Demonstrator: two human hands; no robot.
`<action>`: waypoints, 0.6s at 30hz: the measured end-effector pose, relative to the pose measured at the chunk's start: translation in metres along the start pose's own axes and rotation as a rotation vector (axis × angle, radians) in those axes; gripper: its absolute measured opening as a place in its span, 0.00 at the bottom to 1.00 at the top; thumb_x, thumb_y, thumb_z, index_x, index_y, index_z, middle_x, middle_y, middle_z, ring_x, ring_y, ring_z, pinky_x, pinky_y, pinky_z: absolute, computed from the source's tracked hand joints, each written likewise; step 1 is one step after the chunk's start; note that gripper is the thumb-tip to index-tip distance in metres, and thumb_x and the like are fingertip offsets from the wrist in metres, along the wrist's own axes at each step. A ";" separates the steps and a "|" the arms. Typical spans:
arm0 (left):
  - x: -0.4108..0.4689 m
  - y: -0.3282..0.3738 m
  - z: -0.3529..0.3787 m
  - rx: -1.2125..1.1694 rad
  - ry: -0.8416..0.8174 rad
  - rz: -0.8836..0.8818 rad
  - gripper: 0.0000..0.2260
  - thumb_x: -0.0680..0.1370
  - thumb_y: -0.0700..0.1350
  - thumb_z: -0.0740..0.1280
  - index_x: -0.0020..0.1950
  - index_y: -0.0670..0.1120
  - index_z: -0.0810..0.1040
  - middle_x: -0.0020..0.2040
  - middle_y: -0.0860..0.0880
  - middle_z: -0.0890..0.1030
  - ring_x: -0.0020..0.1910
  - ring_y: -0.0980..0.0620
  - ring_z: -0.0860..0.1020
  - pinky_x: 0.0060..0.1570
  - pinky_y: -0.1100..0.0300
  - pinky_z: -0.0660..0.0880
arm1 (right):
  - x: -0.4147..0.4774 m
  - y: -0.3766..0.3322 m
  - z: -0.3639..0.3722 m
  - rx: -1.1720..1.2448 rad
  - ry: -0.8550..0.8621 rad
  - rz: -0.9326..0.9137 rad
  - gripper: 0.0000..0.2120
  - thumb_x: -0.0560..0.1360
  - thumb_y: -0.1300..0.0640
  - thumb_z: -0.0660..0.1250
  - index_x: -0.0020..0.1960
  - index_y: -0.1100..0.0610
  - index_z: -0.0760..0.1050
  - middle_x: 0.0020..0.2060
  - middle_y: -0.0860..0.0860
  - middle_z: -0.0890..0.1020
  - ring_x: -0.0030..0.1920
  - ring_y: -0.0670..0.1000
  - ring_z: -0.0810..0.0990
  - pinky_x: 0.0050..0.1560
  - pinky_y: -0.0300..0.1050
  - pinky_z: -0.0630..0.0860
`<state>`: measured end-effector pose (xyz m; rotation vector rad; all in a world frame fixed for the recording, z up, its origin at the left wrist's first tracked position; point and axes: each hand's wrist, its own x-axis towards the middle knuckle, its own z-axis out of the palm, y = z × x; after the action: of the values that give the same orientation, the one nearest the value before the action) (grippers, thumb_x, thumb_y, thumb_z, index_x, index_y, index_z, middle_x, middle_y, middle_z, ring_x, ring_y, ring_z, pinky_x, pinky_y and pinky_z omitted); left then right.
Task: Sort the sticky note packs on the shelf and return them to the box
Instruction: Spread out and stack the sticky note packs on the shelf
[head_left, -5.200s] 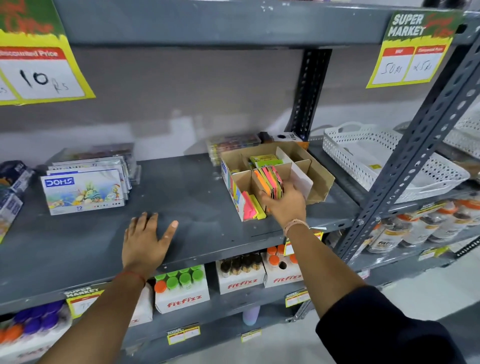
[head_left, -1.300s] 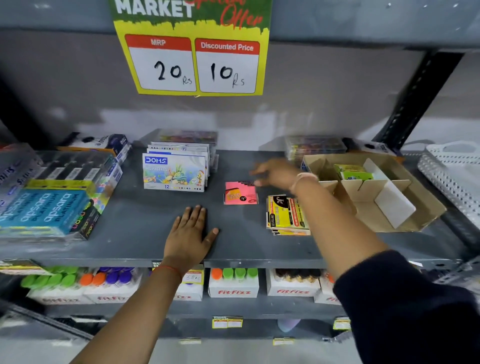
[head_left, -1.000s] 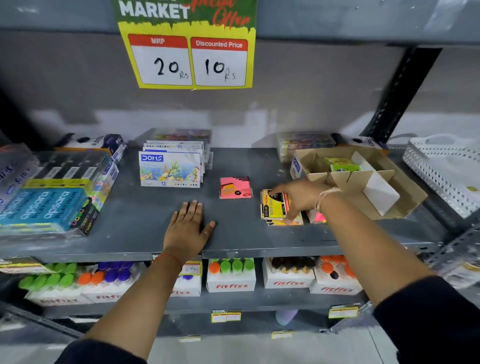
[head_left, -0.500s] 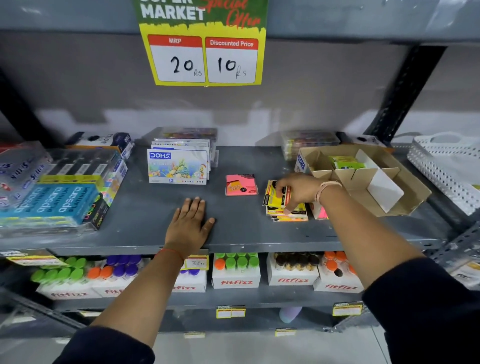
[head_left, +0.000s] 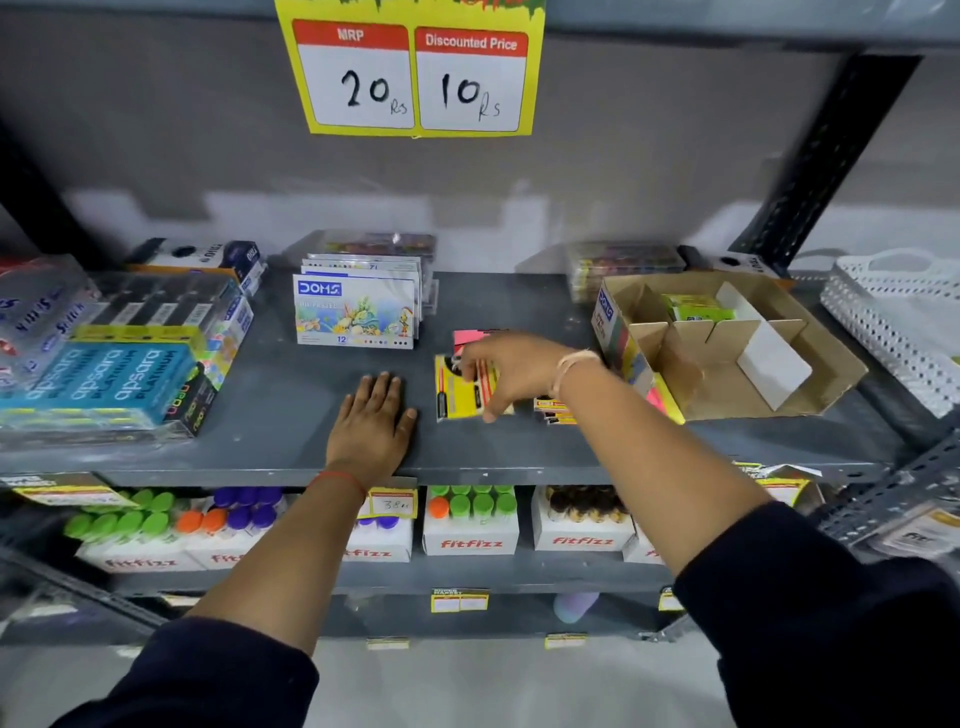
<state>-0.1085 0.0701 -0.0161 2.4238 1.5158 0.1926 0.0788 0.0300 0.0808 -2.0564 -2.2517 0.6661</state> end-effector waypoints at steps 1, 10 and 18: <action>0.000 0.000 0.000 -0.006 0.001 0.000 0.23 0.81 0.50 0.49 0.75 0.45 0.51 0.78 0.47 0.51 0.77 0.48 0.47 0.76 0.52 0.46 | 0.005 -0.001 0.011 -0.029 -0.040 0.015 0.25 0.63 0.57 0.77 0.57 0.56 0.74 0.59 0.54 0.77 0.59 0.56 0.74 0.56 0.46 0.72; 0.001 -0.002 0.002 0.008 0.005 0.012 0.23 0.81 0.49 0.49 0.75 0.45 0.50 0.78 0.47 0.52 0.77 0.48 0.47 0.76 0.53 0.45 | -0.008 0.022 0.000 -0.014 0.043 0.063 0.30 0.66 0.57 0.75 0.67 0.54 0.70 0.72 0.52 0.67 0.70 0.55 0.68 0.68 0.46 0.64; 0.000 -0.002 0.002 0.016 -0.007 0.016 0.23 0.81 0.48 0.48 0.75 0.44 0.49 0.78 0.47 0.51 0.77 0.48 0.47 0.76 0.52 0.45 | -0.029 0.080 -0.007 -0.153 -0.116 0.314 0.39 0.63 0.56 0.78 0.69 0.55 0.62 0.64 0.56 0.75 0.61 0.58 0.74 0.50 0.42 0.68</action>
<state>-0.1096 0.0711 -0.0186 2.4470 1.5019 0.1758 0.1602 0.0080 0.0692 -2.5414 -2.1158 0.6599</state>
